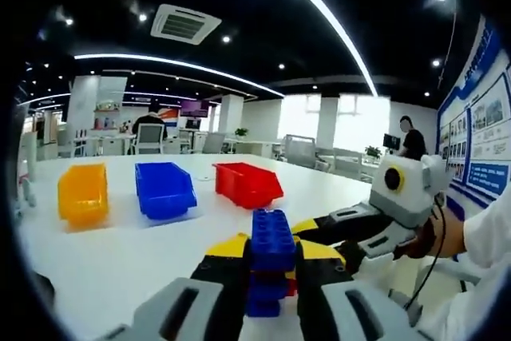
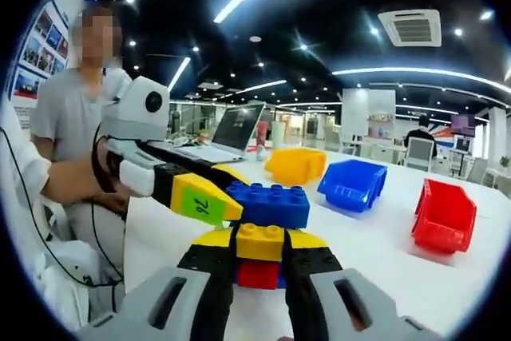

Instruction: Take apart the toy blocks one by one and place each separated block into its matching bin, sorting the blocks by their type until all the connected pieces are disassembled and separated into the correct bins

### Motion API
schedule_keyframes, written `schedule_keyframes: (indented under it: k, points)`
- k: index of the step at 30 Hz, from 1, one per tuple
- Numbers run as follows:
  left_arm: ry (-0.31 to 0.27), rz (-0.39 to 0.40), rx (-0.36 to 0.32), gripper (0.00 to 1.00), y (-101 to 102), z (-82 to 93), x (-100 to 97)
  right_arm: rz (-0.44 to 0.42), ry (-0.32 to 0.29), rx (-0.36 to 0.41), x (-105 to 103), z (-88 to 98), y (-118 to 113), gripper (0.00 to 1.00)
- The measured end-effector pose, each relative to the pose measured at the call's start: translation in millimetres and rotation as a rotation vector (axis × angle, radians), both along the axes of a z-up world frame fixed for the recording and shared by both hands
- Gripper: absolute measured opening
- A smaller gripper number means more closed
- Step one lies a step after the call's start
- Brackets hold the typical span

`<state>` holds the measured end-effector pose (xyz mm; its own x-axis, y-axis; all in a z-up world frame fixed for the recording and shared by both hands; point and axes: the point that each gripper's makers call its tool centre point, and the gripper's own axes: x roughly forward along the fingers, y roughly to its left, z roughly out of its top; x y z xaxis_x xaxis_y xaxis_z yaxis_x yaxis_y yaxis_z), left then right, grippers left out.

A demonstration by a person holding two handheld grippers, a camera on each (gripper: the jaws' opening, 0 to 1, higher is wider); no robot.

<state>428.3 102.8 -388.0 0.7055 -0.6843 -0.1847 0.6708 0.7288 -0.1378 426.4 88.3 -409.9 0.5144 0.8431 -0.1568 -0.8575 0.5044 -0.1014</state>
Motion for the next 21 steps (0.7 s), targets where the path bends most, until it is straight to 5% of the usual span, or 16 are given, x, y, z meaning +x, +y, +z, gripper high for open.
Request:
schedule_keyframes:
  k: [5,8,12,21]
  points:
    - [0.102,-0.036,-0.154,0.23,-4,10.8,-2.5,0.007,-0.008,0.000,-1,-0.6,-1,0.24]
    - [0.019,-0.003,-0.076,0.23,-4,10.6,3.4,0.003,0.004,0.009,-1,-0.9,-1,0.24]
    - [-0.016,0.008,-0.081,0.23,-3,20.7,10.5,0.003,0.010,0.002,-1,-1.4,-1,0.24]
    - [-0.102,0.118,-0.082,0.24,13,67.5,82.0,0.004,0.019,0.000,-4,-2.0,-2,0.24]
